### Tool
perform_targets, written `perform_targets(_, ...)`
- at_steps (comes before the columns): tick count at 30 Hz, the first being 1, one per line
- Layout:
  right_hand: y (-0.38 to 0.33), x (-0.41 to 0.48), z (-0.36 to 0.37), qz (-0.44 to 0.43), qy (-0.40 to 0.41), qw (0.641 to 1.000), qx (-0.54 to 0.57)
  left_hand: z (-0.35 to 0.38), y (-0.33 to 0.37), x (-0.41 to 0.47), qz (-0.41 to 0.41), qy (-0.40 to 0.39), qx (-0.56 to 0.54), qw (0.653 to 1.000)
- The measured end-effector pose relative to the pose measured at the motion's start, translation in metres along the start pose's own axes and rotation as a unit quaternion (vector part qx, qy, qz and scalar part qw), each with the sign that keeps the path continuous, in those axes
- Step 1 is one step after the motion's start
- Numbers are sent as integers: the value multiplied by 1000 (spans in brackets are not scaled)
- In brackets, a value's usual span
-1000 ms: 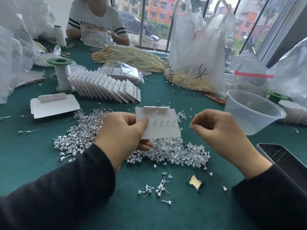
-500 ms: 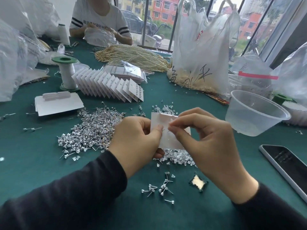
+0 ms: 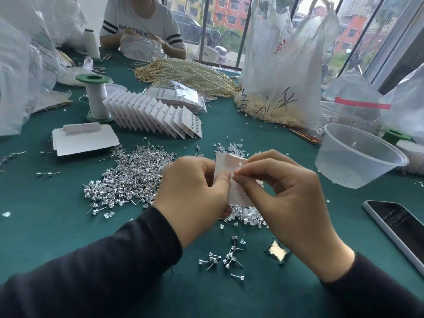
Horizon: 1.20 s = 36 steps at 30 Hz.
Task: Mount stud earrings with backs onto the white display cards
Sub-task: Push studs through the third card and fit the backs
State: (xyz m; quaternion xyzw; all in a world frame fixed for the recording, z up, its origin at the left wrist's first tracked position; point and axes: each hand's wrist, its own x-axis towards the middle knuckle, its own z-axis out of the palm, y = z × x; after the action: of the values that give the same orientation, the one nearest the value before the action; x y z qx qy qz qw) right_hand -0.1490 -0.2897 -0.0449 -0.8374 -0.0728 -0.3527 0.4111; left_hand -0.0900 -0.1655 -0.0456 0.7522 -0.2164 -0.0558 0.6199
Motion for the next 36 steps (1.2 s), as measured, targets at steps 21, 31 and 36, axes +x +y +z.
perform_targets(21, -1, -3, 2, 37, -10, 999, -4, 5, -1, -6, -3, -3, -44, 999)
perform_targets(31, -3, -2, -1, 18, 11, 1000, -22, 3, 3, -2, 3, 14, -18, 1000)
perform_targets(36, -4, -3, 3, 5, 6, 999, -51, 1, 0, -2, 60, 21, 54, 997)
